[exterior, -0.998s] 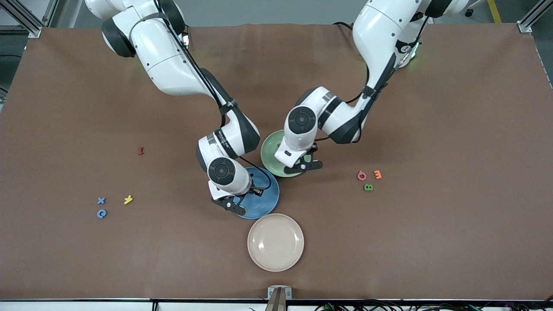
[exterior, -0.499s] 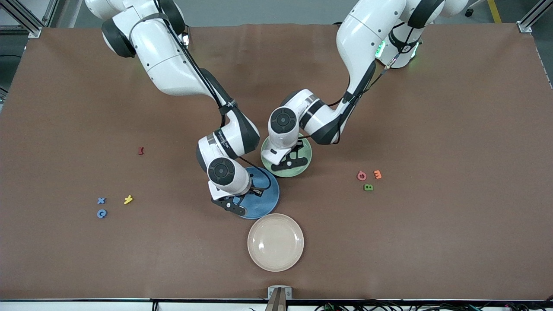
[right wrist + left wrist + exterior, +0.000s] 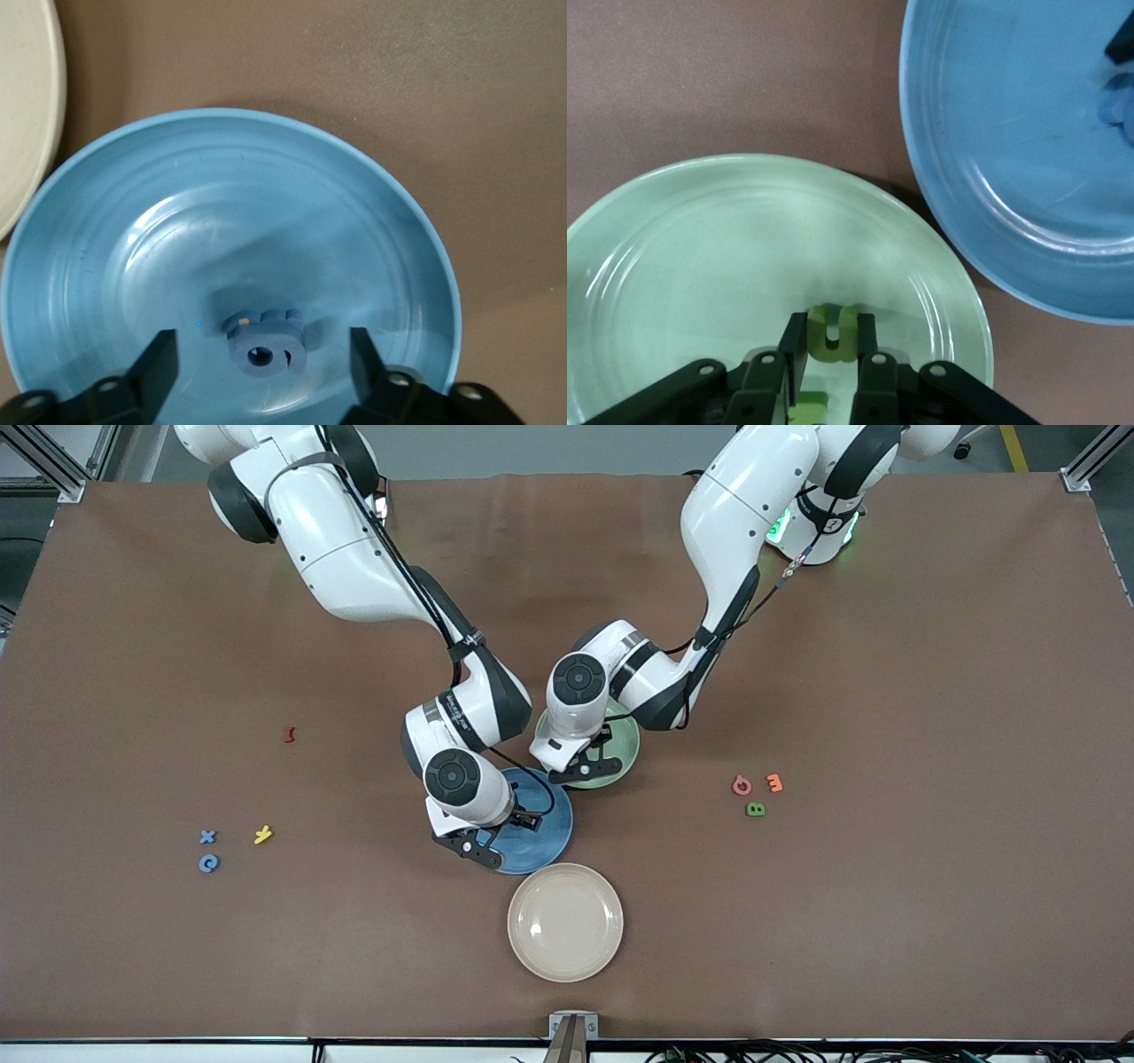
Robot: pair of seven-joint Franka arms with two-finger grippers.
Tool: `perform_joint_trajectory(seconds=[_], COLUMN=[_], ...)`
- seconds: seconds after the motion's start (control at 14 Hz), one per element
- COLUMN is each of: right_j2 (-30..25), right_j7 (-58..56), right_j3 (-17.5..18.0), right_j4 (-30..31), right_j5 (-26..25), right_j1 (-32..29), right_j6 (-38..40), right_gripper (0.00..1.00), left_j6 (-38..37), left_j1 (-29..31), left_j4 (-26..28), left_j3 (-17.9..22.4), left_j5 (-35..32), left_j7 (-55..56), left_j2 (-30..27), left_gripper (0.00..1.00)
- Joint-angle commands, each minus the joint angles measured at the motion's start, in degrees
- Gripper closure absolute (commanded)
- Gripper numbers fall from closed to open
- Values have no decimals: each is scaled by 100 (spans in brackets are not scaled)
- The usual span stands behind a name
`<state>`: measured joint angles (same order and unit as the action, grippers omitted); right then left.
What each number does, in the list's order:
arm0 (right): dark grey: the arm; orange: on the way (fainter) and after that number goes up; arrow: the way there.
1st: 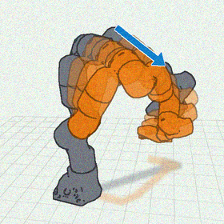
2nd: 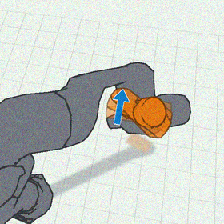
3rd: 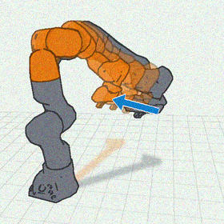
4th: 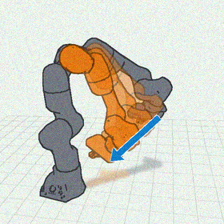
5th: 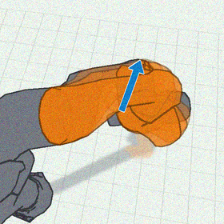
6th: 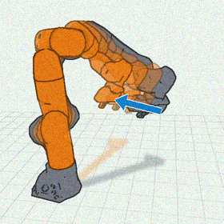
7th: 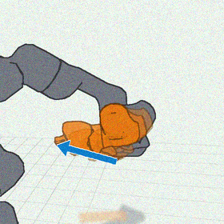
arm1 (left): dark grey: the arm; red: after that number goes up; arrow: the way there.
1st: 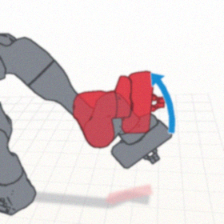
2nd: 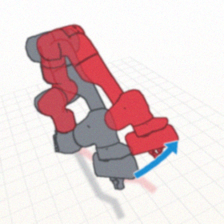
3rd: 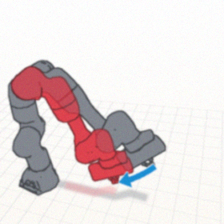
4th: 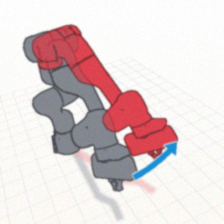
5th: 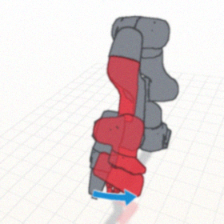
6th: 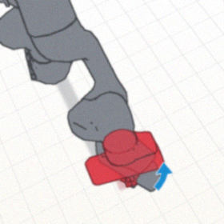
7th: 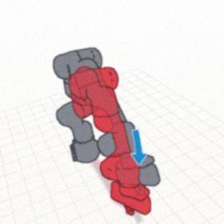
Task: Sort letters by color into matching plates
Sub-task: 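Move the left gripper to green B while the right gripper reaches blue o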
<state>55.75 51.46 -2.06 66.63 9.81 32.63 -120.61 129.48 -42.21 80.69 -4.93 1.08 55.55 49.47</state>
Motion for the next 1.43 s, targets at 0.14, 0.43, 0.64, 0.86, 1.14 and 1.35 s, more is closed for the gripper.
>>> perform_joint_trajectory(seconds=[0.14,0.43,0.64,0.86,1.14,1.35], right_j2=[-134,-406,-643,-863,-1110,-1391], right_j7=[-187,-1059,-1076,-2346,-3120,-4061], right_j3=[39,39,-109,-285,-768,-796], right_j4=[-80,-27,8,165,518,1184], right_j5=[-103,-84,-120,-330,-786,-806], right_j1=[-248,-854,-1267,-1698,-1989,-2453], right_j6=[99,501,1074,1470,1357,586], right_gripper=[0,0,0,0,0,0], left_j6=[-2,-55,-203,-450,-442,-354], left_j1=[-60,19,291,598,1266,1671], left_j4=[-159,-133,-97,69,893,1361], left_j3=[71,97,98,98,89,98], left_j5=[33,-20,-55,-73,-309,-345], left_j7=[0,-18,-44,-350,-1132,-1625], left_j2=[19,-262,-578,-816,-1298,-1485], left_gripper=[12,1,1,1,1,1])
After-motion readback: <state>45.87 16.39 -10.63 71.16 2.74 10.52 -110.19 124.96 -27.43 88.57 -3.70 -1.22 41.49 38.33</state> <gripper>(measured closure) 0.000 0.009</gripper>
